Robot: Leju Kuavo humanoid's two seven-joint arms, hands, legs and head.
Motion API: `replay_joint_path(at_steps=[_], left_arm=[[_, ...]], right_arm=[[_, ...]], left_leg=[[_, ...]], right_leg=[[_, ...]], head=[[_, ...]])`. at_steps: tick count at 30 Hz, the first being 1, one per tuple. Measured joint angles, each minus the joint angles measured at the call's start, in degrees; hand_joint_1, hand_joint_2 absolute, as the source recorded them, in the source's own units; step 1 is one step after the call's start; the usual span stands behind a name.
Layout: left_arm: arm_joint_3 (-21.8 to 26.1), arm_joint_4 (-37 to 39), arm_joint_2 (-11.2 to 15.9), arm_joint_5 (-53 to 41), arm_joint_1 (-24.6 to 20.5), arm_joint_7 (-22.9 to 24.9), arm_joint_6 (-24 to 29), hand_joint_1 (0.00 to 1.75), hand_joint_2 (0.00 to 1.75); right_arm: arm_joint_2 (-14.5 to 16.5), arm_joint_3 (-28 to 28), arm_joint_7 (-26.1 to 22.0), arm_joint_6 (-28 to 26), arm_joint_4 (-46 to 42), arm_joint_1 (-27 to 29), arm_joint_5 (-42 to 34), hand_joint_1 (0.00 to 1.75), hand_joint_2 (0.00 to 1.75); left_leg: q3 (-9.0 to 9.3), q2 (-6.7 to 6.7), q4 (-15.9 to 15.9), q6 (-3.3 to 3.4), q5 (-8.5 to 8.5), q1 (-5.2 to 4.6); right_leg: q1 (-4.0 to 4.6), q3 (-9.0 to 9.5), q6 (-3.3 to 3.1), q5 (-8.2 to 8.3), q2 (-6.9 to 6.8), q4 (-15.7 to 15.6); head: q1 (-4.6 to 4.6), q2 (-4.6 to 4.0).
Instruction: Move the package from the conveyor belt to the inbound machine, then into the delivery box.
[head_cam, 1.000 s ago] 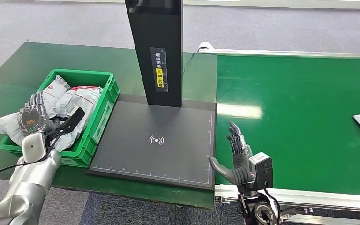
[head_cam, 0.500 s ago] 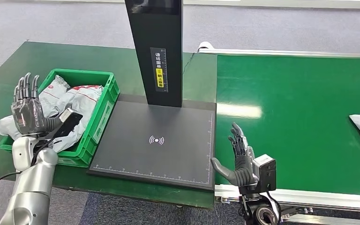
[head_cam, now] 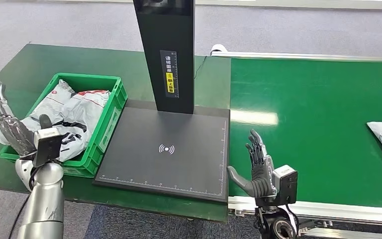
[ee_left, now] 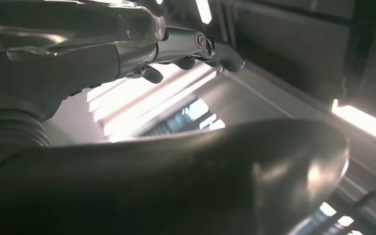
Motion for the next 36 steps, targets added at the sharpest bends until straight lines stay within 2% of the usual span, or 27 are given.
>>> replay_joint_path(at_steps=[4, 8, 12, 19, 24, 27, 30, 36], left_arm=[[-9.3, -4.8, 0.3, 13.3, 3.7, 1.7, -15.0, 0.00, 0.00], [-15.7, -7.8, 0.5, 21.9, 6.8, 2.8, -29.0, 0.00, 0.00], [-19.6, -8.5, 0.6, 26.1, 9.0, 4.1, -36.6, 0.00, 1.75], [-23.3, -4.5, 0.1, 26.8, 9.9, 5.9, -40.4, 0.00, 1.75], [-25.4, 0.9, -0.1, 22.9, 9.7, 6.3, -37.9, 0.00, 1.75], [-25.7, 2.6, -0.4, 23.0, 9.8, 7.0, -38.6, 0.00, 1.75], [-25.8, 3.5, -0.9, 24.2, 10.3, 7.5, -40.1, 0.00, 1.75], [-25.0, 3.8, -2.1, 30.0, 12.3, 7.5, -46.1, 0.00, 1.75]], right_arm=[[-0.6, 0.0, -0.9, 0.0, 0.0, 0.0, -0.6, 0.00, 1.75], [-0.9, 0.0, -2.0, 0.3, 0.0, 0.1, -0.5, 0.00, 1.75], [-0.9, 0.2, -3.0, 0.5, 0.0, 0.2, 0.1, 0.00, 1.75], [-1.0, 1.4, -3.5, 1.4, 0.0, 0.1, 0.6, 0.00, 1.75], [-0.7, 1.8, -2.2, 3.1, -0.6, 0.3, -2.2, 0.00, 1.75], [-0.4, 1.8, -0.7, 3.5, -0.8, 0.4, -2.8, 0.00, 1.75], [-0.2, 2.0, -0.4, 3.3, -0.8, 0.4, -1.9, 0.00, 1.75], [0.1, 2.1, -1.4, -0.6, -0.6, 0.4, 2.1, 0.00, 1.75]], left_leg=[[-0.01, 0.01, 0.0, 0.01, -0.01, 0.00], [0.00, 0.02, 0.0, 0.01, -0.01, 0.00], [-0.01, 0.02, 0.0, 0.01, -0.02, 0.01], [0.00, 0.02, 0.0, 0.01, -0.02, 0.00], [0.00, 0.02, 0.0, 0.01, -0.02, 0.00], [-0.01, 0.03, 0.0, 0.02, -0.02, 0.00], [-0.04, 0.02, 0.0, 0.02, -0.03, 0.00], [-0.05, 0.02, 0.0, 0.03, -0.04, 0.00]], right_leg=[[0.00, 0.00, 0.00, 0.01, 0.02, 0.0], [0.00, -0.01, 0.00, 0.01, 0.03, 0.0], [0.01, -0.03, 0.00, 0.00, 0.03, 0.0], [0.00, -0.02, 0.00, 0.00, 0.02, 0.0], [0.00, -0.02, 0.00, 0.00, 0.03, 0.0], [0.00, -0.04, 0.00, 0.00, 0.03, 0.0], [0.00, -0.05, 0.00, 0.00, 0.03, 0.0], [0.00, -0.05, 0.00, 0.00, 0.03, 0.0]], head=[[0.01, 0.00], [0.00, 0.00], [0.01, 0.00], [0.00, 0.00], [0.00, 0.00], [-0.01, 0.00], [-0.01, 0.00], [0.01, 0.00]])
